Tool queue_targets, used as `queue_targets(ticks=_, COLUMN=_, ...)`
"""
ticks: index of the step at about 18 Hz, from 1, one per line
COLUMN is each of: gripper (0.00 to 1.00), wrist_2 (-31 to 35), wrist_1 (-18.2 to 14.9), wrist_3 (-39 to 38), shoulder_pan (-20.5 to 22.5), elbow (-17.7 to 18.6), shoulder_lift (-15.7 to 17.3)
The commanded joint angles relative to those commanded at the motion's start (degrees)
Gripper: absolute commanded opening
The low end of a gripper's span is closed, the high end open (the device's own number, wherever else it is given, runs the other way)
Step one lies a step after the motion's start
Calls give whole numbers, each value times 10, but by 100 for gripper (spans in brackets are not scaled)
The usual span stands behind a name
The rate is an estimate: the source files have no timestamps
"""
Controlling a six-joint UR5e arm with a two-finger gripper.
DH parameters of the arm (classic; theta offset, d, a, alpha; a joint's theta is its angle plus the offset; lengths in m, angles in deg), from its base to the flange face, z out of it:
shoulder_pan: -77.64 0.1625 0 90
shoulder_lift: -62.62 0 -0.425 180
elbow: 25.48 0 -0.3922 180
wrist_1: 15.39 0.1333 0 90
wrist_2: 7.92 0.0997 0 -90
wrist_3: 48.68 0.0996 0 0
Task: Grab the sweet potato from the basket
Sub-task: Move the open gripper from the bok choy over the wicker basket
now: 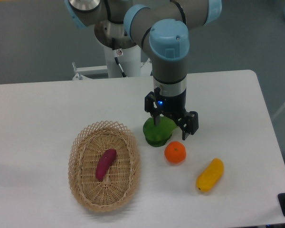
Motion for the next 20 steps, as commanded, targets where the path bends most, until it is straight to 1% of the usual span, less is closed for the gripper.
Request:
queue_targets(ticks=2, gripper=100, wrist_2=-1, wrist_1=2, wrist_3=-3, shoulder_pan=-1, elbow=8, shoulder_lift=1)
queue_targets(ticks=6, gripper=100, wrist_2=-3, wrist_1=0, wrist_3=-15, shoulder_pan=0, elbow=6, shoulder_lift=1)
queue_targets(ticks=11, gripper=100, wrist_2=-31, wrist_1=3, wrist_3=-112, shoulder_pan=-4, elbow=9, shoulder_lift=-1)
queue_targets(ticks=13, gripper=100, wrist_2=-32, wrist_1=10, wrist_3=-134, shoulder_pan=-9, elbow=11, shoulder_lift=-6)
queue_targets(ticks=15, gripper=100, wrist_2=-33, wrist_1=11, wrist_3=-150, shoulder_pan=-23, elbow=23, shoulder_lift=-7)
queue_targets(ticks=17, gripper=100, wrist_2=-43, wrist_1=19, wrist_3=-182, shoulder_pan=-38, elbow=36, shoulder_lift=-10)
queue_targets(ticks=18, gripper=100, wrist_2=-47, wrist_1=25, wrist_3=-202, shoulder_pan=-47, elbow=48, shoulder_lift=-13)
queue_targets(ticks=20, gripper=100, wrist_2=-47, wrist_1=54, wrist_3=-228, shoulder_pan=-65, elbow=66, shoulder_lift=-21)
